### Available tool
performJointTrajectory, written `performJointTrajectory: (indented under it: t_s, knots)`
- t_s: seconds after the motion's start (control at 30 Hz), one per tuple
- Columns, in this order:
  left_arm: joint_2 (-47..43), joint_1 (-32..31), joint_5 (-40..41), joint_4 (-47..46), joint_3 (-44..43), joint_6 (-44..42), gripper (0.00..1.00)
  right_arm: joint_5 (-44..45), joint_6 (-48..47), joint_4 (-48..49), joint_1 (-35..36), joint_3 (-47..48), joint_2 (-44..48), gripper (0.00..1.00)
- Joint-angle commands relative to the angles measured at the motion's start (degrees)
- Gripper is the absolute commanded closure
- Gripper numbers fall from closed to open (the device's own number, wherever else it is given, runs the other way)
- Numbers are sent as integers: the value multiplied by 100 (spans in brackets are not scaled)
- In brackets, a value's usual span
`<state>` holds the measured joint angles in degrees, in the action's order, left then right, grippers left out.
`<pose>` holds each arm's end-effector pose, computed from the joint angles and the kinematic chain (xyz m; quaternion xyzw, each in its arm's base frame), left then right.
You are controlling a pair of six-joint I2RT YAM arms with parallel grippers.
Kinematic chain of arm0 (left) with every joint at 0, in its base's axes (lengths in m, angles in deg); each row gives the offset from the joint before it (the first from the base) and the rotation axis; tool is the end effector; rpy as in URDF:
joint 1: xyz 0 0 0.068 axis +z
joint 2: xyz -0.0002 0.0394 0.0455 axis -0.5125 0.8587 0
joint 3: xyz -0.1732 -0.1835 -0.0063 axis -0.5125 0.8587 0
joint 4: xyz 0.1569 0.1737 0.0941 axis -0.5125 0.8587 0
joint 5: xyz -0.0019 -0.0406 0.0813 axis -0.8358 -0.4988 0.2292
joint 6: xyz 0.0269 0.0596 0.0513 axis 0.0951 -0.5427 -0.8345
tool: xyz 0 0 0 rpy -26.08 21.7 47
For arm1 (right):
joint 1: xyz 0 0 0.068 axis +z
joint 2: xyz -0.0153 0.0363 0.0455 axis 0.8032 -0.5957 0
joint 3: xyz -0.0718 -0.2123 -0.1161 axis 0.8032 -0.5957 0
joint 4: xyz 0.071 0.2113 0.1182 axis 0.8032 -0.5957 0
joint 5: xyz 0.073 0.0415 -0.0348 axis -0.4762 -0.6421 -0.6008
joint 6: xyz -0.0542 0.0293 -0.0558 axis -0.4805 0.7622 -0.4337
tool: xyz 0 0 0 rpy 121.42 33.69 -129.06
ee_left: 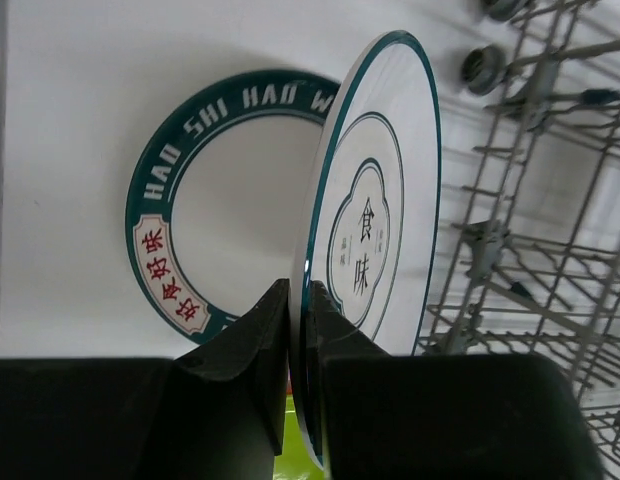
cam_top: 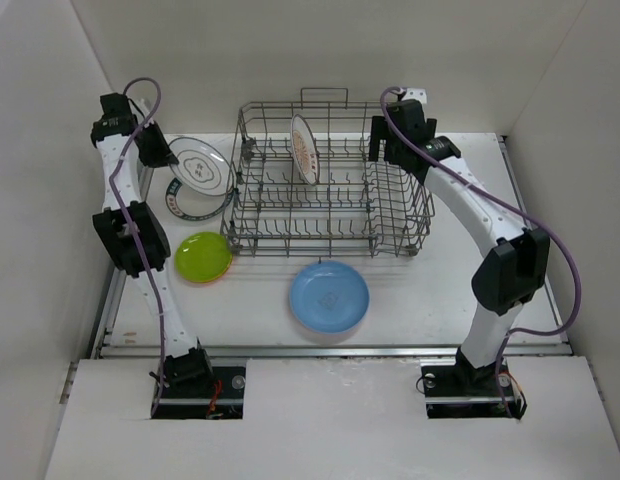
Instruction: Unload the plates from the dish rack
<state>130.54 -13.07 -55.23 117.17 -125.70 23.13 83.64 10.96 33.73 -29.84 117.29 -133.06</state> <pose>0.4878 0.1249 0.2774 -0.1045 0.9016 -0.1536 0.3906 0.4076 0.1428 0.3248 0.0390 0.8694 -0.0447 0.4906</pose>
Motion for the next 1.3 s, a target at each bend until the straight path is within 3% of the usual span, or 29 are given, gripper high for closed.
performJointTrajectory:
  t_s: [0.0, 0.3, 0.47, 0.6, 0.7, 0.8, 1.0, 1.2, 1.27]
  knots:
    - [-135, 105, -28, -120, 245, -240, 100, 83, -64, 113, 22, 383, -34, 0]
    - [199, 105, 253, -243, 599, -477, 100, 136, -169, -2, 75, 612, -193, 0]
    - [199, 105, 632, -139, 599, -862, 48, 136, -222, -63, 75, 857, -298, 0]
    - [357, -9, 1087, 274, 450, -1302, 30, 136, -222, -116, 75, 972, -351, 0]
    - [542, -351, 1817, 853, 108, -2101, 28, 83, -222, -116, 75, 1077, -473, 0]
    - [542, -545, 1767, 1057, 107, -2612, 27, 31, -222, -116, 75, 1130, -526, 0]
    - [59, -616, 1557, 821, -42, -2394, 25, 31, -275, -169, 75, 1130, -474, 0]
    - [-670, -835, 1405, -154, -403, -1603, 23, 92, -275, -116, 75, 1025, -369, 0]
    - [-1030, -1186, 1248, -662, -403, -1602, 22, 153, -275, -116, 75, 964, -368, 0]
